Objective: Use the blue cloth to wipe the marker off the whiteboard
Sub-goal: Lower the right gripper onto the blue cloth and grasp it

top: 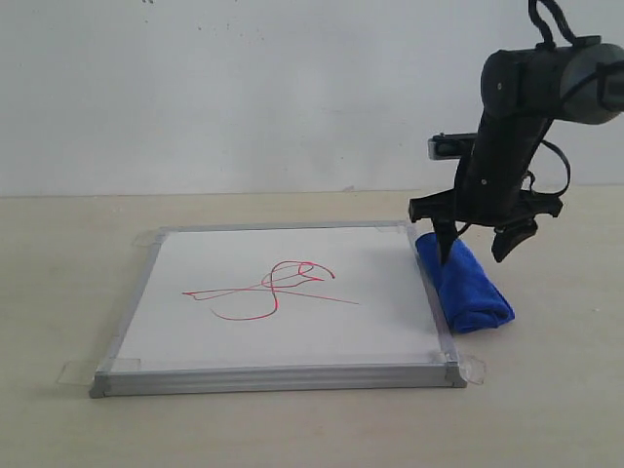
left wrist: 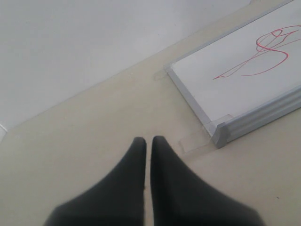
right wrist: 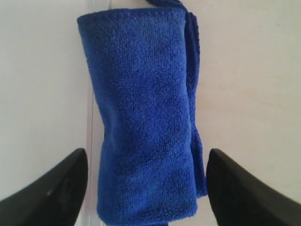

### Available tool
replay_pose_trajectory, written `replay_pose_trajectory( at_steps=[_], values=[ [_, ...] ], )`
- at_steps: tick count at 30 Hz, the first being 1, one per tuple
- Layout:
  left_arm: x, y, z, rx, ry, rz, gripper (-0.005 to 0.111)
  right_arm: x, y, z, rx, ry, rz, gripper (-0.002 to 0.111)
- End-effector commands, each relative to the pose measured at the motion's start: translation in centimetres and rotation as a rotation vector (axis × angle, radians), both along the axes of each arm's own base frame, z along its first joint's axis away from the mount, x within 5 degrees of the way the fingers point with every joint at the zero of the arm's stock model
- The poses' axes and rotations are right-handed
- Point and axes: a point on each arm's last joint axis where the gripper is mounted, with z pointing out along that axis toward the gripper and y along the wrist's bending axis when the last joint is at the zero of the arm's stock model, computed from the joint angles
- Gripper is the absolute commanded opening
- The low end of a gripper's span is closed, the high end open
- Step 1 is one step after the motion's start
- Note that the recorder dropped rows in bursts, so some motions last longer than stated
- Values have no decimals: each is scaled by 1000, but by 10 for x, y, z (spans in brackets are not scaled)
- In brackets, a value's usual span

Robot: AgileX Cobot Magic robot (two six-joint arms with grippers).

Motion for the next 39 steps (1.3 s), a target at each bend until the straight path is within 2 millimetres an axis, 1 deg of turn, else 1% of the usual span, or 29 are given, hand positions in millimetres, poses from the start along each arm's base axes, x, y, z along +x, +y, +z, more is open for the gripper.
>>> replay_pose_trajectory(
  at_steps=[1,5,7,24,27,30,33,35,39],
  values=[
    [0,0,-1,9,-2,1,4,4,-2,-10,-8,21,22,66],
    [0,0,-1,9,-2,1,4,6,-2,-26,-16,46,30,66],
    [0,0,-1,9,-2,1,4,7,-2,-30,-14,39,30,66],
    [0,0,-1,9,-2,1,4,8,-2,-32,-11,35,27,66],
    [0,0,-1,9,-2,1,4,8,-1,-36,-10,42,25,66],
    [0,0,-1,9,-2,1,4,8,-1,-45,-13,66,24,66],
    [0,0,-1,9,-2,1,4,8,-1,-46,-14,71,24,66],
    [0,0,-1,9,-2,1,4,8,-1,-46,-15,75,24,64],
    [0,0,-1,9,-2,1,4,7,-1,-46,-16,81,24,45]
  ],
)
